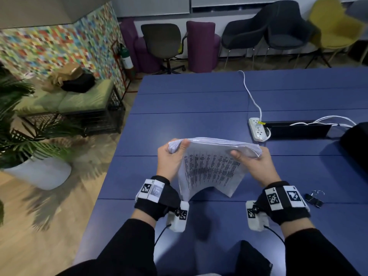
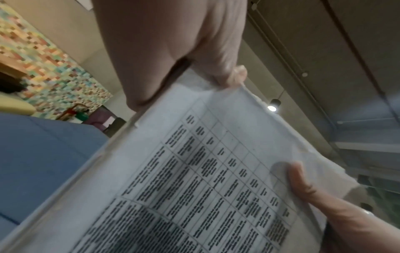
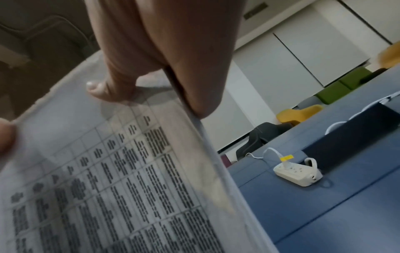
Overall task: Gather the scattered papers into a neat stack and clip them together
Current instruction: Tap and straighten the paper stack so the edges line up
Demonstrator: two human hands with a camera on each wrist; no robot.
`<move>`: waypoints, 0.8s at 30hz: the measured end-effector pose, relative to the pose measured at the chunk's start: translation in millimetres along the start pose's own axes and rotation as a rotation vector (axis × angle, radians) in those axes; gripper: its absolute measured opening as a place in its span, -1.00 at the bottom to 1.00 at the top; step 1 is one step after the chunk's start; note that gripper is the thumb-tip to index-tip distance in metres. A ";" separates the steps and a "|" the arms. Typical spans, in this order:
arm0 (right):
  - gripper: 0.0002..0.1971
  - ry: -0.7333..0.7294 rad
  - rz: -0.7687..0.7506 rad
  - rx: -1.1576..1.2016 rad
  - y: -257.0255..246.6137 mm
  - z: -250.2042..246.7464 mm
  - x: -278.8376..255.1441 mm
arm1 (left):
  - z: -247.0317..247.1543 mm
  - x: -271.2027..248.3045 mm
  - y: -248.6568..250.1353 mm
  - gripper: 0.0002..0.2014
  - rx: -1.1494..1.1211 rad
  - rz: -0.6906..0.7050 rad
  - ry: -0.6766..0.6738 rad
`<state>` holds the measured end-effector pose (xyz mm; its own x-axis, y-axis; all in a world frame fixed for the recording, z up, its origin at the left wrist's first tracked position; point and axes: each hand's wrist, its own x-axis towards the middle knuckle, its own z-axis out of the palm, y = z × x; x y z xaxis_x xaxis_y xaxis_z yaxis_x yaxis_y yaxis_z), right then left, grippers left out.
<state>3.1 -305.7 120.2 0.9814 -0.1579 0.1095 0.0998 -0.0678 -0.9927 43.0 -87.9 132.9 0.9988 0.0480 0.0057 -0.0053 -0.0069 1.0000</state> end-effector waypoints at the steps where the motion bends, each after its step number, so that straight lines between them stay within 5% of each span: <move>1: -0.81 0.003 0.025 0.013 -0.9 1.7 1.4 | -1.7 2.3 0.2 -0.78 0.002 -0.044 -0.032; 3: -0.77 0.027 -0.009 0.023 -9.4 8.0 6.7 | -2.2 6.0 9.0 -0.90 -0.027 -0.082 -0.057; 9: -0.75 0.090 -0.247 0.142 -41.5 2.7 16.4 | -2.4 9.4 46.6 -0.61 -0.078 0.139 -0.030; 13: -0.72 0.046 0.017 0.039 -1.1 0.8 14.1 | -5.9 16.6 12.9 -0.66 0.237 0.043 -0.017; 15: -0.80 0.066 0.099 0.009 15.6 3.0 15.0 | -7.1 17.3 4.3 -0.68 0.442 0.101 -0.030; 19: -0.92 0.082 0.096 -0.087 14.9 13.0 26.0 | -5.2 18.5 22.3 -0.69 0.950 0.461 -0.099; 20: -0.77 0.074 0.086 -0.135 13.2 17.2 28.8 | -0.6 18.5 29.8 -0.72 1.084 0.511 -0.148; 22: -0.51 0.016 0.041 -0.247 11.4 25.8 32.1 | 10.0 18.4 41.6 -0.86 1.239 0.551 -0.244; 24: -0.52 -0.029 -0.018 -0.272 9.8 31.1 31.5 | 13.6 18.3 45.4 -0.94 1.281 0.528 -0.276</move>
<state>40.1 -280.7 112.3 0.9845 -0.1262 0.1215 0.0733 -0.3335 -0.9399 61.8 -101.0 178.3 0.8708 -0.4387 0.2220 -0.4789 -0.8590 0.1812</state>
